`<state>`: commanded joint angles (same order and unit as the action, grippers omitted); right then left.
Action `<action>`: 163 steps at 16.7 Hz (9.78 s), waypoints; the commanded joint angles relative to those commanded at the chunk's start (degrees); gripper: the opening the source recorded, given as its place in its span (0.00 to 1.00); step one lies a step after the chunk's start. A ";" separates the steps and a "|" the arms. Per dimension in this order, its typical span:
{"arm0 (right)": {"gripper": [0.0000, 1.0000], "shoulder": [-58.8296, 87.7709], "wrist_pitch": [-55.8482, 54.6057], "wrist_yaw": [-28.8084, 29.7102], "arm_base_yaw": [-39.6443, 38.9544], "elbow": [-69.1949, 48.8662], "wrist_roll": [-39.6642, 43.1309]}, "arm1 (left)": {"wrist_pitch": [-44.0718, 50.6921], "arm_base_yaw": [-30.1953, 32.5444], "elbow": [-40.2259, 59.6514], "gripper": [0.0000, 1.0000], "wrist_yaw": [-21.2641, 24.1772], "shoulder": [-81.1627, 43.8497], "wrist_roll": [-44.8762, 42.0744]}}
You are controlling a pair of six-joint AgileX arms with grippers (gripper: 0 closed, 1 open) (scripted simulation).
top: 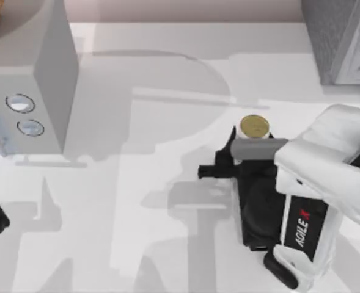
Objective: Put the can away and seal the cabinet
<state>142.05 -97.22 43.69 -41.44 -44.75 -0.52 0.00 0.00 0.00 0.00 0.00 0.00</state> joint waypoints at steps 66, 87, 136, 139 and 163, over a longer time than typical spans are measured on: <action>0.00 -142.04 97.21 -43.69 41.44 44.75 0.52 | 0.00 0.00 0.00 1.00 0.00 0.00 0.00; 0.00 -108.98 107.27 -38.51 36.91 0.39 -0.20 | 0.00 0.00 0.00 1.00 0.00 0.00 0.00; 0.00 -36.72 131.61 -35.42 33.43 -93.11 -0.84 | 0.00 0.00 0.00 1.00 0.00 0.00 0.00; 0.00 -31.13 133.68 -36.00 34.08 -100.21 -0.95 | 0.00 0.00 0.00 1.00 0.00 0.00 0.00; 0.68 -22.18 136.31 -36.66 35.86 -114.10 -0.48 | 0.00 0.00 0.00 1.00 0.00 0.00 0.00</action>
<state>119.87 39.09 7.03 -5.58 -158.85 -0.99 0.00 0.00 0.00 0.00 0.00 0.00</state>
